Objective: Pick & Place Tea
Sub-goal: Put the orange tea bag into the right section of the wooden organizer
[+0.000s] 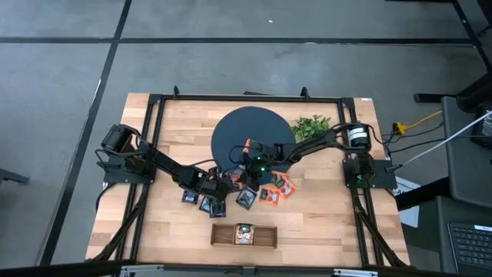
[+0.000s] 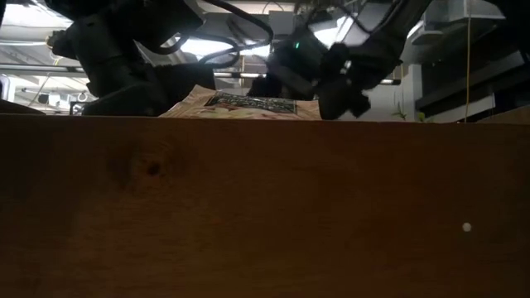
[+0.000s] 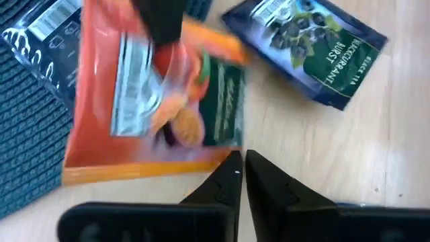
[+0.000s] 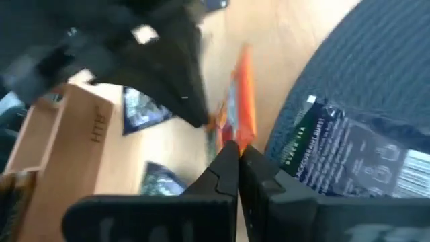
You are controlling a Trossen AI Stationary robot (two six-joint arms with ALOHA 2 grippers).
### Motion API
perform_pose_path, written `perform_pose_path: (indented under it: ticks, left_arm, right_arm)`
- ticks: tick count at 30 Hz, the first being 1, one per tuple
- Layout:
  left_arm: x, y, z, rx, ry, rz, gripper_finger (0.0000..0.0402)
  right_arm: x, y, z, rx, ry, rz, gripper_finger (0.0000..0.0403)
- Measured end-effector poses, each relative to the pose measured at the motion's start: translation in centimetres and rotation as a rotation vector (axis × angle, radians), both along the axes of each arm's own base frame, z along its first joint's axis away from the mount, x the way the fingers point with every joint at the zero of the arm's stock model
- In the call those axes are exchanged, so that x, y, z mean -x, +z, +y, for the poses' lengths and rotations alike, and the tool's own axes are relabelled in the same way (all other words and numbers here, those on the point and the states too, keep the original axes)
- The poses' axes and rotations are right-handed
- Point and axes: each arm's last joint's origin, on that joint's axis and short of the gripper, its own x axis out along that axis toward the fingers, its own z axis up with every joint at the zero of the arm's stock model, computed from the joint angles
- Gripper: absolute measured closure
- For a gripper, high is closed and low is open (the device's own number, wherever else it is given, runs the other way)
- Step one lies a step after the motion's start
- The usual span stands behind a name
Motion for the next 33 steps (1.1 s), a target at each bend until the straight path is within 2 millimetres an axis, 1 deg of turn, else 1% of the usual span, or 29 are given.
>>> perform_pose_path:
  ticks: [4, 8, 17, 20, 25, 33]
  left_arm:
    - [0.0, 0.0, 0.0, 0.026, 0.023, 0.001, 0.0372]
    - [-0.1, 0.0, -0.1, 0.034, 0.023, -0.008, 0.0371]
    - [-1.1, 0.8, -0.4, 0.076, 0.043, -0.145, 0.0379]
    - [-1.4, 1.1, -0.4, 0.081, 0.04, -0.188, 0.0379]
    - [-1.6, 1.3, -0.4, 0.06, 0.053, -0.22, 0.038]
    - [-2.1, 1.8, -0.2, 0.04, 0.082, -0.296, 0.038]
  right_arm:
    - [0.8, 1.8, -0.1, 0.066, 0.004, 0.017, 0.0398]
    - [1.6, 3.8, -0.1, 0.117, 0.017, 0.023, 0.0398]
    - [4.4, 6.9, -0.2, 0.243, -0.001, 0.136, 0.0399]
    - [5.3, 7.7, -0.1, 0.259, 0.018, 0.123, 0.04]
    - [7.9, 7.5, 0.4, 0.255, 0.019, 0.089, 0.04]
    - [12.1, 7.3, 1.1, 0.175, -0.09, -0.143, 0.04]
